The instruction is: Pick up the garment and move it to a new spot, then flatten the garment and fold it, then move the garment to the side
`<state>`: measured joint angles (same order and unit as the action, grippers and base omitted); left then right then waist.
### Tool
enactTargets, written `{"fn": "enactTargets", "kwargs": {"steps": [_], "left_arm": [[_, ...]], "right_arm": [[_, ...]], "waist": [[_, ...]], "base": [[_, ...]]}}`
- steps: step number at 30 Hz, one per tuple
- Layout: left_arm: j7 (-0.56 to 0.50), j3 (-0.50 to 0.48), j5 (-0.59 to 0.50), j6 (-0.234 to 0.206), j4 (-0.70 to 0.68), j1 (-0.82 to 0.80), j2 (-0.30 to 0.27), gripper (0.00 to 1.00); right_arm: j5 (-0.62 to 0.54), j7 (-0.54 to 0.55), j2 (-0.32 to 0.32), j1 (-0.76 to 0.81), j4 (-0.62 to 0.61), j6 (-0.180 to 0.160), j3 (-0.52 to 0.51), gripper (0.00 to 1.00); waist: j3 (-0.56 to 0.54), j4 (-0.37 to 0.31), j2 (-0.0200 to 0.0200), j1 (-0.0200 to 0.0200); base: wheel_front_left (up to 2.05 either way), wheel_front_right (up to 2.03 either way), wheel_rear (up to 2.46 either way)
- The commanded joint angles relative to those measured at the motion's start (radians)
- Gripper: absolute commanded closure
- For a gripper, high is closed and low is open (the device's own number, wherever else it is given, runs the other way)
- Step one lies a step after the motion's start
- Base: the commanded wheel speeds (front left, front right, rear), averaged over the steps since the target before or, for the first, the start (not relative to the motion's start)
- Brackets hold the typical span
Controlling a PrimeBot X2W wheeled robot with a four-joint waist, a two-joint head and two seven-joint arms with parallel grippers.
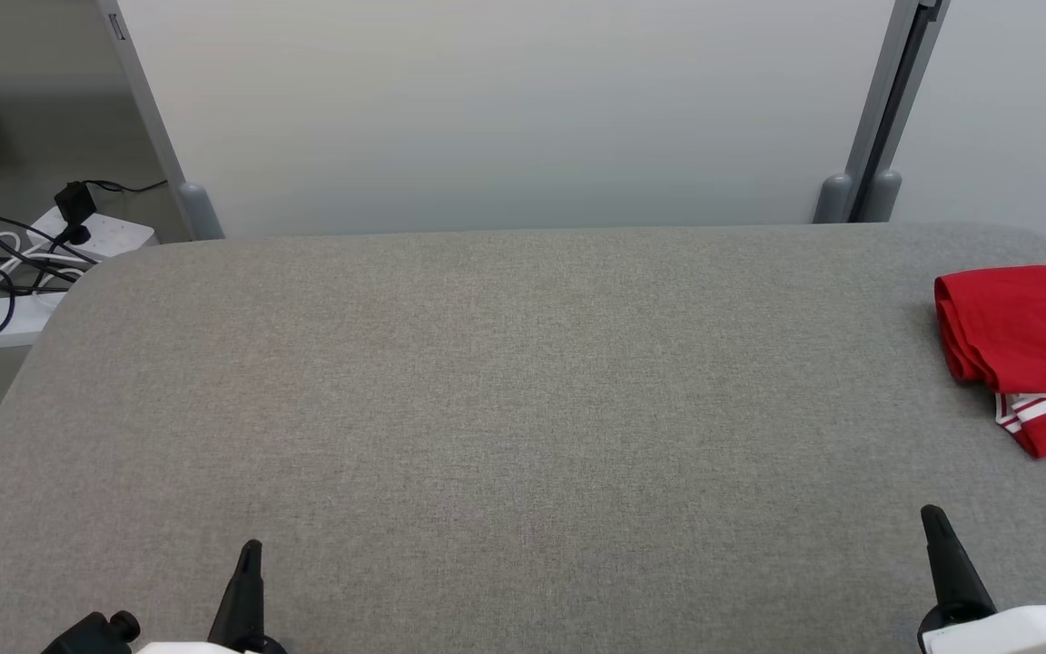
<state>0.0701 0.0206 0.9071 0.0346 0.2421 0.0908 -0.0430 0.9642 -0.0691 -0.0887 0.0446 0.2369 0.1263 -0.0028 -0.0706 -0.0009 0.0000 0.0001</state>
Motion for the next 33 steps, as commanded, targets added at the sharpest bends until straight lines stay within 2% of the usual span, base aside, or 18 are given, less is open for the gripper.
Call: {"fn": "enactTargets", "kwargs": {"steps": [1,33], "left_arm": [[-0.007,-0.025,0.032,0.012,-0.02,-0.069,-0.004,1.0],[-0.104,-0.085,0.4,0.058,-0.007,-0.141,-0.006,1.0]], "right_arm": [[0.03,0.01,-0.006,-0.053,-0.024,0.003,-0.003,1.0],[0.368,0.105,0.018,-0.108,-0.007,0.004,-0.063,1.0]], "waist": [[0.002,0.0,0.0,-0.0001],[0.041,0.001,0.0,-0.0001]], "base": [[0.0,0.0,0.0],[0.0,0.0,0.0]]}}
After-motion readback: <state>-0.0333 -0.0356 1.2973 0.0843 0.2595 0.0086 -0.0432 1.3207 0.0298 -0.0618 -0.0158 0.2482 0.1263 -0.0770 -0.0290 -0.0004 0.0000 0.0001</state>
